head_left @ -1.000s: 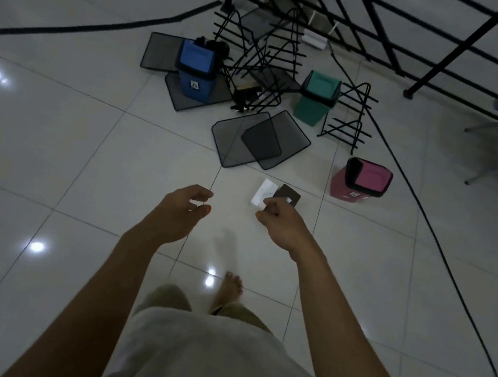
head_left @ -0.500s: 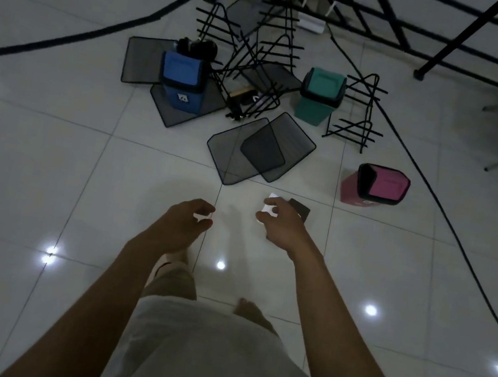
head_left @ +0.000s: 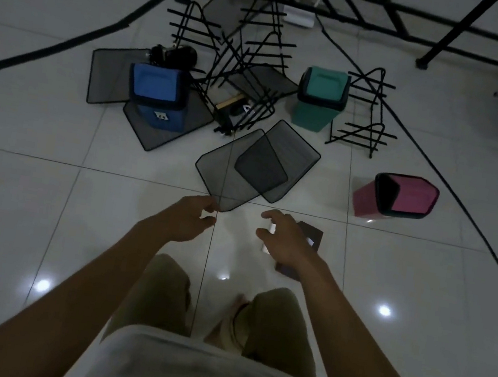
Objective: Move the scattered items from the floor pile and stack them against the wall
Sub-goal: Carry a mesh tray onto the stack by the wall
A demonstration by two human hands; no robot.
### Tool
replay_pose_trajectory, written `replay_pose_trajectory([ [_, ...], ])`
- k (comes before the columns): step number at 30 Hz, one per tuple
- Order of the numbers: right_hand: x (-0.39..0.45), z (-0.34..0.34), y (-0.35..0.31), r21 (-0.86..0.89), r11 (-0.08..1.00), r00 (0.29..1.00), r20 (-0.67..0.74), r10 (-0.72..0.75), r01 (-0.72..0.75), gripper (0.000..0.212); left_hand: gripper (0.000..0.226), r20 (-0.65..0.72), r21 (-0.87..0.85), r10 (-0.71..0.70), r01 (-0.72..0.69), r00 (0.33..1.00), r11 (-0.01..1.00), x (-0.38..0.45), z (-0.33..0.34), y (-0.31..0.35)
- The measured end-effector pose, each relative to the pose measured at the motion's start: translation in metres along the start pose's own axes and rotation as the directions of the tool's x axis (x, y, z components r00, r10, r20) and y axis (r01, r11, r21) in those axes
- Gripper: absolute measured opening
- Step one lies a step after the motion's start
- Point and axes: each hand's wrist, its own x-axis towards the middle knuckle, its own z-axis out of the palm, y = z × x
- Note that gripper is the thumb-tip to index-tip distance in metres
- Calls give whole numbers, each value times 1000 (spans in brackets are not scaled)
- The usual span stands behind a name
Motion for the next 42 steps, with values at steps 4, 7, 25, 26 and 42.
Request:
replay_pose_trajectory([
  [4, 73, 21, 41, -71, 997, 1000, 3, -8, 8, 44, 33, 17, 58, 10, -11, 1000, 998, 65, 22, -44],
  [7, 141, 47, 73, -114, 993, 999, -6, -33, 32, 46, 29, 31, 120, 1, -5, 1000, 993, 120, 41, -86],
  [25, 367, 149, 224, -340, 940, 992, 106, 70, -30, 59, 57, 255, 465, -169, 32, 952, 885, 367, 184, -259],
  [26, 366, 146, 228, -325, 945, 996, 69, 59, -34, 56, 57, 258, 482, -163, 20, 952, 876, 371, 187, -258],
  [42, 372, 155, 241, -512, 859, 990, 105, 92, -26, 52, 68, 148, 849, -309, 40, 939, 527, 405, 241, -263],
])
